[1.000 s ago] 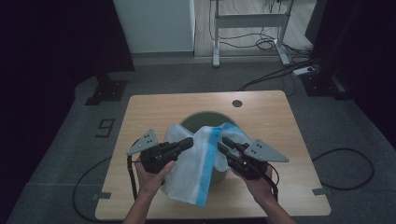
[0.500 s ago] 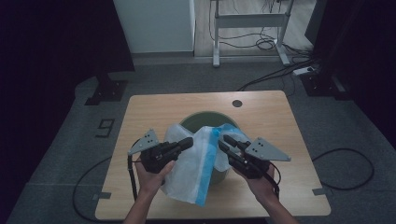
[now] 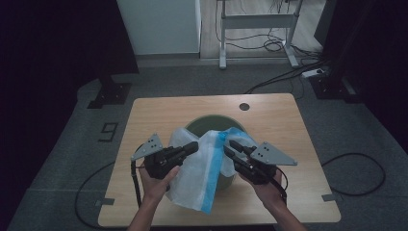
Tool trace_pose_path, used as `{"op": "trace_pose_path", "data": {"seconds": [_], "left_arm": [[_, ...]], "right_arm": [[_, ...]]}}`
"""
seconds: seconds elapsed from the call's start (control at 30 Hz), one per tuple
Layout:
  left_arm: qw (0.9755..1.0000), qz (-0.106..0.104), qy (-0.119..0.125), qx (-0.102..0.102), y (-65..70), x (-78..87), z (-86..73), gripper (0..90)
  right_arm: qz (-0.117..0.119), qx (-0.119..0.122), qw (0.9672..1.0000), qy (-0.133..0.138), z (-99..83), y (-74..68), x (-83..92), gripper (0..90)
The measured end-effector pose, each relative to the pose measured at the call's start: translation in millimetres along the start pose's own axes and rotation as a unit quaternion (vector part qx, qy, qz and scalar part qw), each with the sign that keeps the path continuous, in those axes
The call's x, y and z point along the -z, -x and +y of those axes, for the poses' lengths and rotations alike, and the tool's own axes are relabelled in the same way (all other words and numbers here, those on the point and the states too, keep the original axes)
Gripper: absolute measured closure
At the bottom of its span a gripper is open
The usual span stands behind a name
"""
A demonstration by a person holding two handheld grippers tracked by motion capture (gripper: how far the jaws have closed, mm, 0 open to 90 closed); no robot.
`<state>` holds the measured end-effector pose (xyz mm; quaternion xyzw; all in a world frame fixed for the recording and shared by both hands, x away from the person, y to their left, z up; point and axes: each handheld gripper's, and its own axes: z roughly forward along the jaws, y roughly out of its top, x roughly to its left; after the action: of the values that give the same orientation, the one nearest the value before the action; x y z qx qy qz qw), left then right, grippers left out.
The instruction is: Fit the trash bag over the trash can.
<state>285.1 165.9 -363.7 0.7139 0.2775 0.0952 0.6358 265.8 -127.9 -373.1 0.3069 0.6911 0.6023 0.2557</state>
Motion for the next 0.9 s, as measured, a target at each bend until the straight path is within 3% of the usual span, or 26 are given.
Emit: {"op": "trace_pose_path", "data": {"seconds": [0.57, 0.9], "left_arm": [[0.9999, -0.013, 0.007, 0.002, -2.3, 3.3, -1.7, 90.0], [0.9999, -0.008, -0.001, -0.008, 1.7, -1.2, -1.2, 90.0]], "right_arm": [[0.009, -0.007, 0.9999, -0.007, -4.4, 1.8, -3.6, 67.7], [0.016, 0.005, 0.9998, -0.006, 4.0, -3.5, -7.2, 64.7]]}}
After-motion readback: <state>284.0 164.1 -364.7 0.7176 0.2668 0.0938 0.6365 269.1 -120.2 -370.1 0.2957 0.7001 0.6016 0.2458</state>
